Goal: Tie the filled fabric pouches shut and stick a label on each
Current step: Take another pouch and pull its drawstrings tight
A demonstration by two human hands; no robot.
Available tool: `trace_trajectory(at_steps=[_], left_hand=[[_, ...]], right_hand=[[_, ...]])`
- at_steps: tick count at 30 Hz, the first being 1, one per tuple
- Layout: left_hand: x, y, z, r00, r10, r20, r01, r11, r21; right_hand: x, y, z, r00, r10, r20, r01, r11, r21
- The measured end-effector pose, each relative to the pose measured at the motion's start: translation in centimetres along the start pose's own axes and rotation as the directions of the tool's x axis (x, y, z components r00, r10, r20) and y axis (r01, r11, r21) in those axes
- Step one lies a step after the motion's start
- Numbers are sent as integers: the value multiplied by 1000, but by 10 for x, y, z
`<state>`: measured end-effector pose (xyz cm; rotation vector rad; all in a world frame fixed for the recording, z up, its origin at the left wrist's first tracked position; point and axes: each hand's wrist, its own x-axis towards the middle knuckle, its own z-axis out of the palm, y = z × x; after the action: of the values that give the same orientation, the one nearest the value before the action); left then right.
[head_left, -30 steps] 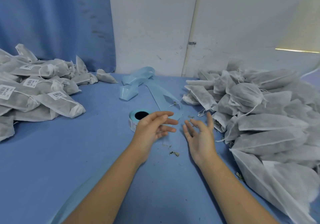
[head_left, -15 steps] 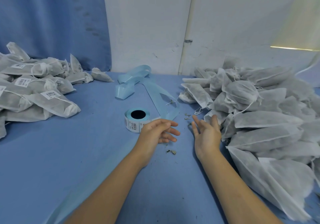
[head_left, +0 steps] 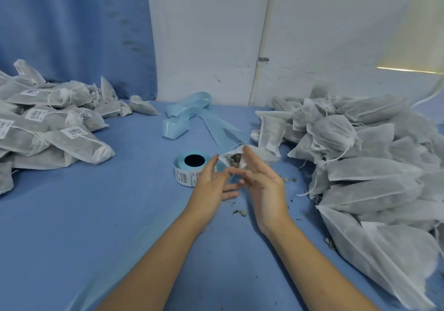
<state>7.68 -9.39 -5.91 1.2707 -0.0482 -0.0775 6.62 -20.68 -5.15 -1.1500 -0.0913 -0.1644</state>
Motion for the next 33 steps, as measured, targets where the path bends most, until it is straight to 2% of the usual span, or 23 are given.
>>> trace_trajectory(at_steps=[4, 8, 12, 15, 18, 22, 24, 29, 33], left_hand=[[-2, 2, -1, 997, 67, -35, -71, 992, -107], [-3, 0, 1, 977, 157, -142, -166, 984, -57], [-2, -4, 1, 964, 212, -161, -210, 977, 34], [-2, -6, 0, 946, 253, -201, -240, 967, 86], [-3, -5, -1, 920, 313, -236, -283, 947, 153], [-3, -6, -5, 903, 384, -192, -287, 872, 397], [-4, -5, -5, 901, 393, -184, -275, 844, 461], [-7, -4, -3, 897, 397, -195, -287, 858, 427], [-10, -5, 0, 927, 339, -162, -258, 888, 379]], right_hand=[[-6, 0, 5, 999, 18, 32, -17, 1000, -26], [-4, 4, 3, 988, -126, -85, 102, 964, -244], [-4, 7, 0, 957, -289, -24, 234, 818, -526], [-5, 10, 1, 930, -368, 8, 289, 715, -637], [-6, 13, 2, 917, -397, 34, 316, 673, -669], [-6, 14, 1, 906, -421, 43, 340, 665, -665], [-5, 15, 0, 901, -432, 41, 343, 650, -678], [-2, 14, -3, 844, -537, -25, 360, 600, -714], [-2, 11, -3, 804, -579, -134, 343, 637, -690]])
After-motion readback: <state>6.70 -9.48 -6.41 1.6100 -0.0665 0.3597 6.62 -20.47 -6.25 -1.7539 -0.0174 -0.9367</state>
